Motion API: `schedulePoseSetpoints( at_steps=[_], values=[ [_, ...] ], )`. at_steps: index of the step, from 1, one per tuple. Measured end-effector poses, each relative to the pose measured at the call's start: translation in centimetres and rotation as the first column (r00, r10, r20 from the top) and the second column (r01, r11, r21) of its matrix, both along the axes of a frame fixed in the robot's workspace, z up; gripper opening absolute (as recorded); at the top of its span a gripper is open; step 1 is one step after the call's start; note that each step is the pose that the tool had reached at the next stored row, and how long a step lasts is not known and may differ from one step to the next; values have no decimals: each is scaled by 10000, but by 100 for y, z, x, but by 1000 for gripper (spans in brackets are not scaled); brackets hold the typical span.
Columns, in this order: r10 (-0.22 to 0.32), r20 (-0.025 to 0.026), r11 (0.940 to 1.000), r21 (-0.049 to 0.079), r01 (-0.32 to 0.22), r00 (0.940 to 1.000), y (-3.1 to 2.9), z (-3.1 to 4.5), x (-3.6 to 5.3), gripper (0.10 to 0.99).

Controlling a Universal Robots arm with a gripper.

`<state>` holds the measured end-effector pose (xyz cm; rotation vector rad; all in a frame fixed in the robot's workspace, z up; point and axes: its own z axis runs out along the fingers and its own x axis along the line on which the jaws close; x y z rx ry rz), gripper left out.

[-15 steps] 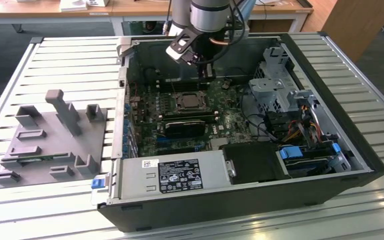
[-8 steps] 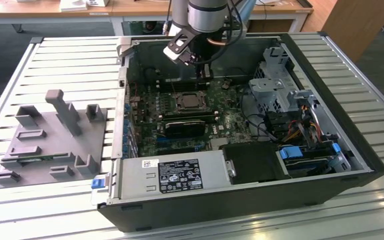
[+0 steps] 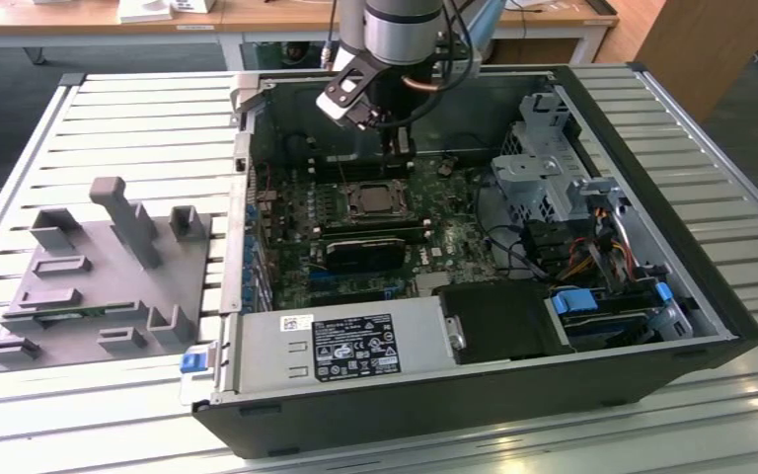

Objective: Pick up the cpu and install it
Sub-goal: 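Close the cpu cover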

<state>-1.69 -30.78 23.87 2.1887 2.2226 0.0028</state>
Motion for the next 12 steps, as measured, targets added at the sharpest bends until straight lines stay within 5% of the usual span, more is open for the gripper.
schedulePoseSetpoints(
  at_steps=[12],
  values=[
    [-1, 0, 10000, 0, 1, 10000, 0, -14, -95, 106]
  ],
)
